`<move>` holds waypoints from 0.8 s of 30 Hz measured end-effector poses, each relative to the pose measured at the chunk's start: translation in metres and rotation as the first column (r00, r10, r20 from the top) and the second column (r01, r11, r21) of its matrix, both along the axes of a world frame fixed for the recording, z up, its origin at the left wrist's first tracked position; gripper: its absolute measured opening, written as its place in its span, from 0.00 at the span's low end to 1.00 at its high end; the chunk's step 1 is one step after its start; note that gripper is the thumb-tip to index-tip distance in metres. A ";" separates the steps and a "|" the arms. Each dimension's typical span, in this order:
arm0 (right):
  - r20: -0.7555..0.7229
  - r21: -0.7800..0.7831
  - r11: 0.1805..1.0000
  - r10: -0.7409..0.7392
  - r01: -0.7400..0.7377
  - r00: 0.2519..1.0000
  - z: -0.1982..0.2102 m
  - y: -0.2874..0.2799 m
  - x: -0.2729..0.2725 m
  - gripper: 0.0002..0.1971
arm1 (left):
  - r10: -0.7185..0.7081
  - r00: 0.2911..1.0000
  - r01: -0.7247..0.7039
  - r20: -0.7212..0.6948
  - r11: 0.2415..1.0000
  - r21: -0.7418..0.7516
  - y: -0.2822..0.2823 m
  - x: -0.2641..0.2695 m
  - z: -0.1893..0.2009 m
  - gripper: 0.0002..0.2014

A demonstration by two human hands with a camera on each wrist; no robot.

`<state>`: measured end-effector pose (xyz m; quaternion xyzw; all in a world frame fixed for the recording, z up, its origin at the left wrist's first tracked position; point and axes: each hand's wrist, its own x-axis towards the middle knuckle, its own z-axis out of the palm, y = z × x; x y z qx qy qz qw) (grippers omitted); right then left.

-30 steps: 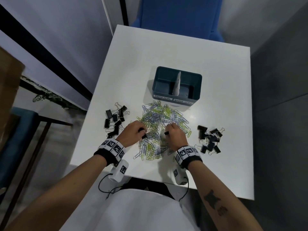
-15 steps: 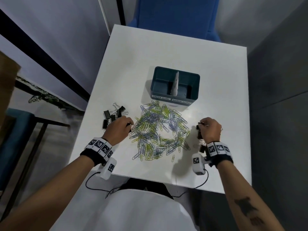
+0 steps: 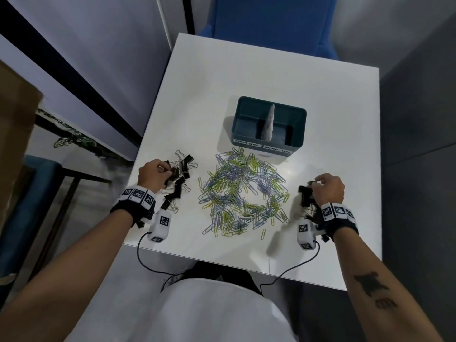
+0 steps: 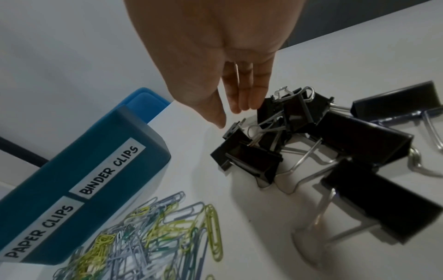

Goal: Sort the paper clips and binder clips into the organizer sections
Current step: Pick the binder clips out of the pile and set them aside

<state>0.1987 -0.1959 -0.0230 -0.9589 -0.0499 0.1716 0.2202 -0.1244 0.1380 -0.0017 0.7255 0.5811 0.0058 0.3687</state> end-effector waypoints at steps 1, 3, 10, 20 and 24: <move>0.028 0.001 1.000 0.013 -0.013 1.000 0.001 -0.001 -0.002 0.07 | -0.007 1.000 0.007 0.009 1.000 -0.012 -0.001 0.001 -0.002 0.06; 0.104 0.014 0.999 0.041 -0.043 0.994 0.002 -0.003 -0.007 0.07 | -0.019 1.000 0.019 0.010 1.000 -0.015 -0.002 0.004 -0.005 0.07; 0.166 0.174 0.959 0.195 -0.223 0.967 0.007 -0.022 -0.060 0.06 | -0.227 0.933 0.283 -0.281 0.942 0.179 -0.011 0.005 -0.004 0.09; -0.215 -0.025 0.857 0.498 -0.515 0.840 -0.008 -0.044 -0.133 0.34 | -0.688 0.674 0.737 -0.269 0.650 0.185 -0.082 0.026 -0.023 0.10; -0.203 0.020 0.868 0.489 -0.496 0.848 -0.016 -0.030 -0.139 0.29 | -0.684 0.612 0.785 -0.397 0.585 0.202 -0.103 0.042 -0.026 0.16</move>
